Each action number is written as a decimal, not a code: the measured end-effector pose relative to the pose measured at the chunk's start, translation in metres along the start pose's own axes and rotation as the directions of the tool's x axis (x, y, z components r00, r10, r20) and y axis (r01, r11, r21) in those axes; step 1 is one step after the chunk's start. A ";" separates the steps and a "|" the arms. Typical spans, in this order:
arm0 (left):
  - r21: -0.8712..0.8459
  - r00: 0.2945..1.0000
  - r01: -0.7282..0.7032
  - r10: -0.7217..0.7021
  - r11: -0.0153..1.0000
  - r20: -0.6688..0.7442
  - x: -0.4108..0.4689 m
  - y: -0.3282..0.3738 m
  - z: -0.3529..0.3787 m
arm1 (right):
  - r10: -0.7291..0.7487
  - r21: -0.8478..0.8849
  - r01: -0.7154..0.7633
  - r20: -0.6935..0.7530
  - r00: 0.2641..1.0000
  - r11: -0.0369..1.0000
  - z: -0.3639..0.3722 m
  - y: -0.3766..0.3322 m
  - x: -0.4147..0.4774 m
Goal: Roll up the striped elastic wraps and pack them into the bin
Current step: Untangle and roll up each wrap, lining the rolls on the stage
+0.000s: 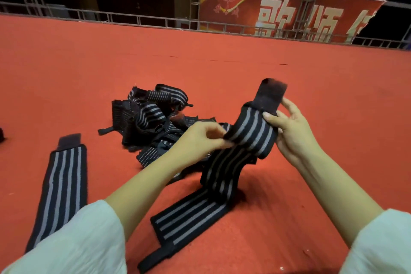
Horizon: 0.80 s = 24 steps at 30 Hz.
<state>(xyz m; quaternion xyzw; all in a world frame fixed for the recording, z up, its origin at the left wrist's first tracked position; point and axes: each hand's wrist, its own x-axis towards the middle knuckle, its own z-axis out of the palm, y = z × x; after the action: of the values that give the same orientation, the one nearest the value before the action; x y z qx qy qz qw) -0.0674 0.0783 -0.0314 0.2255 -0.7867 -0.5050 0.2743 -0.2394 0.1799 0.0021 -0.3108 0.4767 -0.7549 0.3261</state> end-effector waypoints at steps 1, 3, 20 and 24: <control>0.017 0.998 0.007 -0.008 1.000 0.065 -0.006 -0.001 -0.008 | -0.013 0.007 0.013 -0.006 1.000 1.000 0.007 -0.005 0.000; -0.001 0.995 -0.004 0.004 1.000 0.103 -0.014 0.009 -0.025 | -0.021 0.006 0.021 0.010 1.000 1.000 0.022 -0.014 -0.001; 0.117 0.754 -0.368 0.370 0.922 -0.543 -0.085 0.158 -0.123 | -0.333 -0.339 0.497 0.439 0.835 0.798 0.191 -0.078 -0.066; 0.308 0.749 -0.352 0.463 0.884 -0.473 -0.111 0.182 -0.142 | -0.290 -0.063 0.383 0.544 0.787 0.922 0.222 -0.093 -0.081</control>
<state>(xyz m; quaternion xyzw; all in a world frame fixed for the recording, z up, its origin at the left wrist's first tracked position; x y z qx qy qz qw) 0.0952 0.1233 0.1612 0.2052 -0.7552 -0.2682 0.5619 -0.0365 0.1602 0.1528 -0.6115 0.3688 -0.6436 0.2756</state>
